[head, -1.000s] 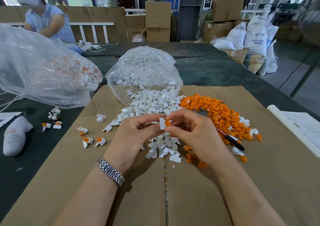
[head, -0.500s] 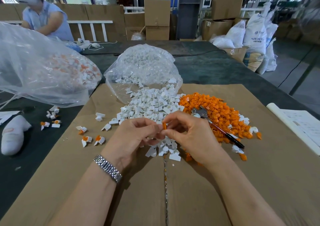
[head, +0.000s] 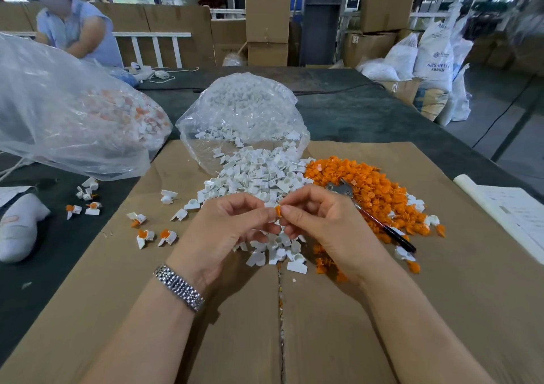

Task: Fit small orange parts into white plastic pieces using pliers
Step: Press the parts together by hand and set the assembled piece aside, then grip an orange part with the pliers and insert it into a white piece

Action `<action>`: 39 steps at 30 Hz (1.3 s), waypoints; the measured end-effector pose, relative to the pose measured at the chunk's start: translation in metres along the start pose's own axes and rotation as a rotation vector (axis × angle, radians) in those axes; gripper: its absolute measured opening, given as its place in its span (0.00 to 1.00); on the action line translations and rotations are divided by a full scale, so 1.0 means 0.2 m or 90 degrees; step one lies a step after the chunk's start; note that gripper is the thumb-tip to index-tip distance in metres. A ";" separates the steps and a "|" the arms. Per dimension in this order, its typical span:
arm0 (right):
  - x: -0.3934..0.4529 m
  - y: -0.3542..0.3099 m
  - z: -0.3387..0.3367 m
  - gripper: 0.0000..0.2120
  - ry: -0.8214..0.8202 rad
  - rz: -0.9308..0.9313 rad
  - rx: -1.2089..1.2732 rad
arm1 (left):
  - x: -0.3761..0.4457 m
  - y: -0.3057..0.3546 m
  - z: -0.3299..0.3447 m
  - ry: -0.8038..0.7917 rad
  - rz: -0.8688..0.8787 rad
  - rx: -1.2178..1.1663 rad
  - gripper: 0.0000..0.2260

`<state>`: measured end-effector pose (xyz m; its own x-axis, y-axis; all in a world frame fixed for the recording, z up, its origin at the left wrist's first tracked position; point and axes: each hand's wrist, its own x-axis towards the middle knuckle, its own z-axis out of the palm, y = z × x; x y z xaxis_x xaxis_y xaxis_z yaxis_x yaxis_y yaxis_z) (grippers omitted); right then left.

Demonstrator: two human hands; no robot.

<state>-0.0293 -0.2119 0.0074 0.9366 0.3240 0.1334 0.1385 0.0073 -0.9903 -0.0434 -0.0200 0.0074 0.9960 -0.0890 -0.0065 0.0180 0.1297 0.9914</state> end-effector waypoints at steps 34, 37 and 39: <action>0.03 -0.19 -0.21 0.13 0.264 0.191 -0.655 | 0.05 -0.04 -0.06 0.001 -0.045 -0.130 0.05; 0.02 -0.26 -0.19 0.05 0.194 0.182 -0.541 | 0.05 -0.04 -0.06 0.013 -0.043 -0.149 0.05; -0.01 -0.31 -0.14 0.05 0.093 0.218 -0.482 | 0.04 -0.03 -0.06 0.007 -0.041 -0.162 0.10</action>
<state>-0.0296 -0.2396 0.0691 0.9912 0.0661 -0.1143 -0.0315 -0.7221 -0.6911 -0.0336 -0.0105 0.0008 0.9930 -0.0943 -0.0711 0.1012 0.3692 0.9238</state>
